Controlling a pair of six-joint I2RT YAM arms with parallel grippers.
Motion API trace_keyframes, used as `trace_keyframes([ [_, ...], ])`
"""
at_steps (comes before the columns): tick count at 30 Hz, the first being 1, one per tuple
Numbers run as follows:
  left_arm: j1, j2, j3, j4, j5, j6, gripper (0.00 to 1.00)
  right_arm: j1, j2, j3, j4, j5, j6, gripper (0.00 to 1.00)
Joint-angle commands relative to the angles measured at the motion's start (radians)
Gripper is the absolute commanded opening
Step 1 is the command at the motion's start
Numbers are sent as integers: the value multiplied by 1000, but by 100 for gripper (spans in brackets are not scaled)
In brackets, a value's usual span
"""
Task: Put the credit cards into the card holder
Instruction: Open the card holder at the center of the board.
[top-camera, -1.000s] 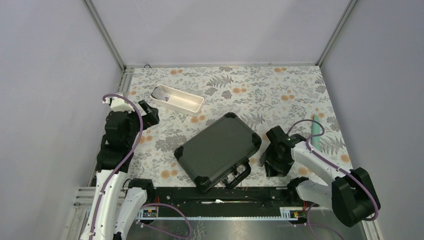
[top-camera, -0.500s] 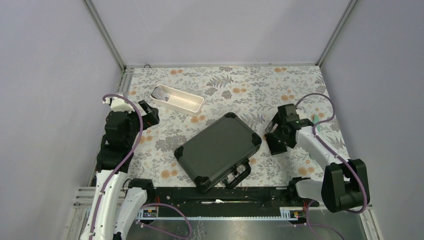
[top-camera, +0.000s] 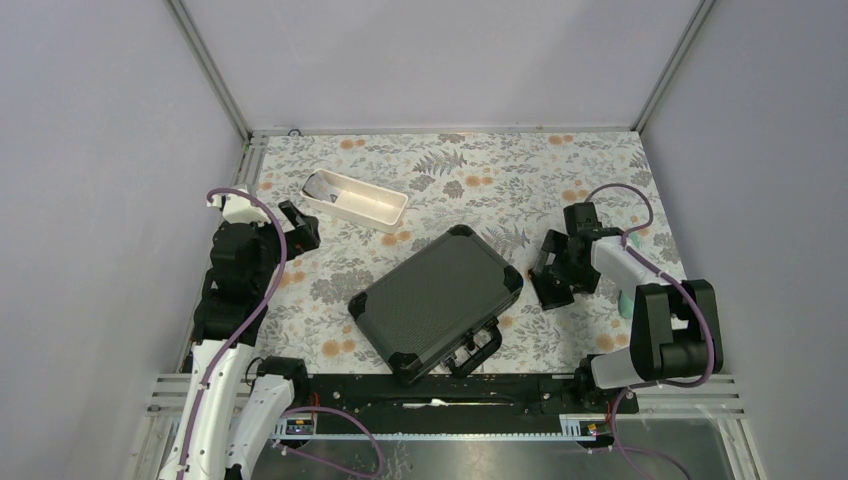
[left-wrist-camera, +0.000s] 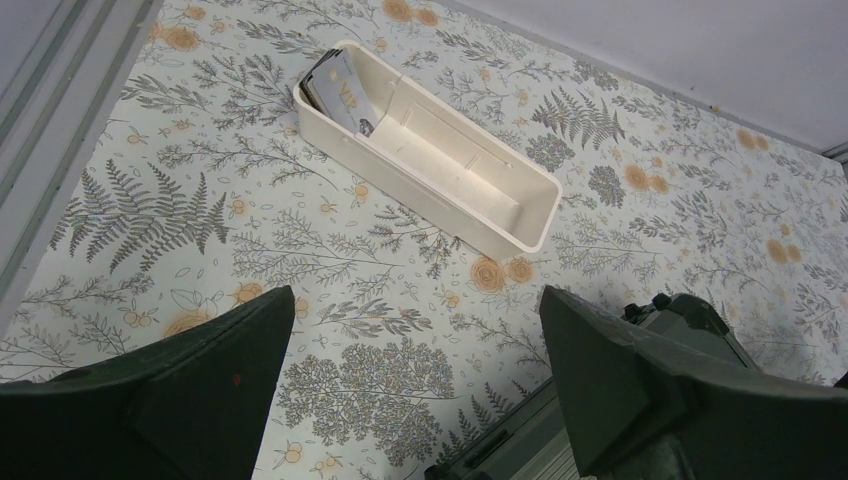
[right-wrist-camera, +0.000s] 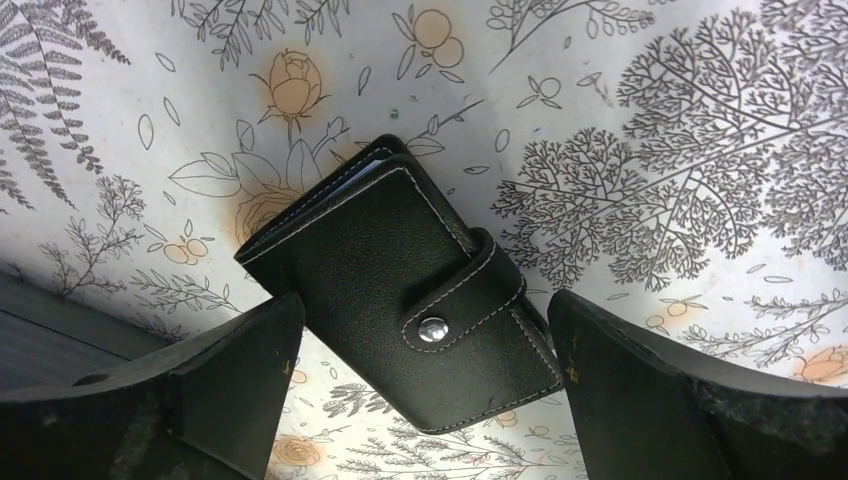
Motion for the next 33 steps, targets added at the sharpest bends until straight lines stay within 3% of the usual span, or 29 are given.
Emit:
trace_keyframes([
  [1, -3, -4, 26, 44, 19, 3, 99, 0, 22, 32, -5, -71, -103, 100],
  [6, -3, -2, 25, 46, 24, 3, 99, 0, 29, -1, 0, -194, -87, 99],
  [8, -3, -1, 24, 46, 24, 3, 99, -1, 19, -20, -3, -200, -63, 93],
  [11, -3, 0, 24, 47, 27, 3, 99, 0, 7, -49, 4, -229, -28, 72],
  [18, -3, 1, 23, 48, 31, 3, 99, 0, -19, -119, 86, -236, 37, 40],
  [24, -3, 10, 18, 59, 91, 21, 99, 0, -81, -127, 130, -178, 91, 0],
  [33, -79, 37, 36, 97, 198, 66, 99, -1, -346, -105, 188, -21, 151, 0],
])
